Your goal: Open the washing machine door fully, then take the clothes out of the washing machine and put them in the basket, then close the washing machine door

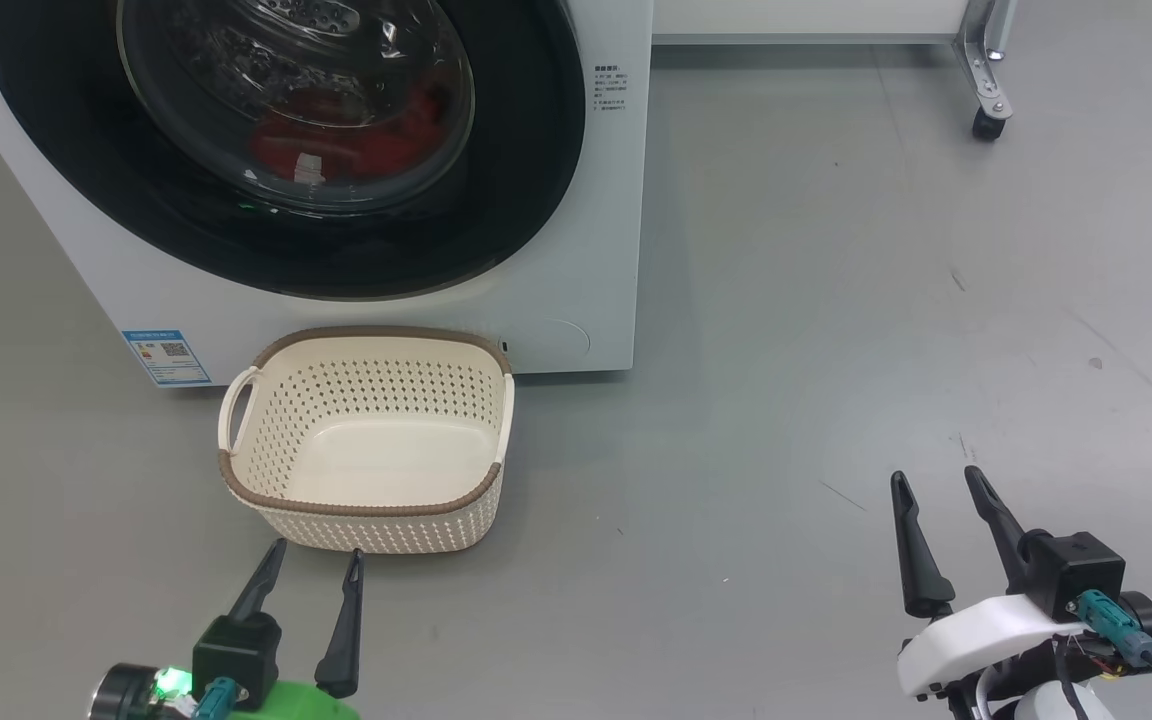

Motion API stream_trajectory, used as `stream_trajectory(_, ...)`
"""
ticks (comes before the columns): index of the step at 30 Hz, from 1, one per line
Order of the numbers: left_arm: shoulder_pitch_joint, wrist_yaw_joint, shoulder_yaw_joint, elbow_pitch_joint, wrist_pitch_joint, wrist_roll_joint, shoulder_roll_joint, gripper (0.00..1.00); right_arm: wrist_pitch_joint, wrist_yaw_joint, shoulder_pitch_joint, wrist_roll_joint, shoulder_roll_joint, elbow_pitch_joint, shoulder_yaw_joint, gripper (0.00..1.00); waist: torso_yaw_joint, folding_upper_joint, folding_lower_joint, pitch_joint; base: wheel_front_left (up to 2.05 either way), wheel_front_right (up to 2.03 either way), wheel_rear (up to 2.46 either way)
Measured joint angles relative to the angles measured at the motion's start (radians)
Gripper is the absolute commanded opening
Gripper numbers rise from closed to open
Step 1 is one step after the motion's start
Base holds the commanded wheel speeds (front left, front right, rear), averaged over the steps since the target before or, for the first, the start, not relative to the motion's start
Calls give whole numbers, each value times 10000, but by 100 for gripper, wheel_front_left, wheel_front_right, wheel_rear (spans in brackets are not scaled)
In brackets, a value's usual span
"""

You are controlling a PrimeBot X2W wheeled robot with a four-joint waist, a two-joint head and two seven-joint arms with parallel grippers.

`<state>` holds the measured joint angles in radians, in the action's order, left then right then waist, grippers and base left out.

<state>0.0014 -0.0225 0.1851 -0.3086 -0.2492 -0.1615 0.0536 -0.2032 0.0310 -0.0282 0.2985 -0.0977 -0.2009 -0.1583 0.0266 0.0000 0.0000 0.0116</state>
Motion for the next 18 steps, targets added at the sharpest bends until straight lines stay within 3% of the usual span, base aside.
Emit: stream_trajectory(18,-9,-2,-48,-75,0,0,-29,100,-4,31,44,-6,-4,-163,-52,100,23,0,0,52,0,0,0)
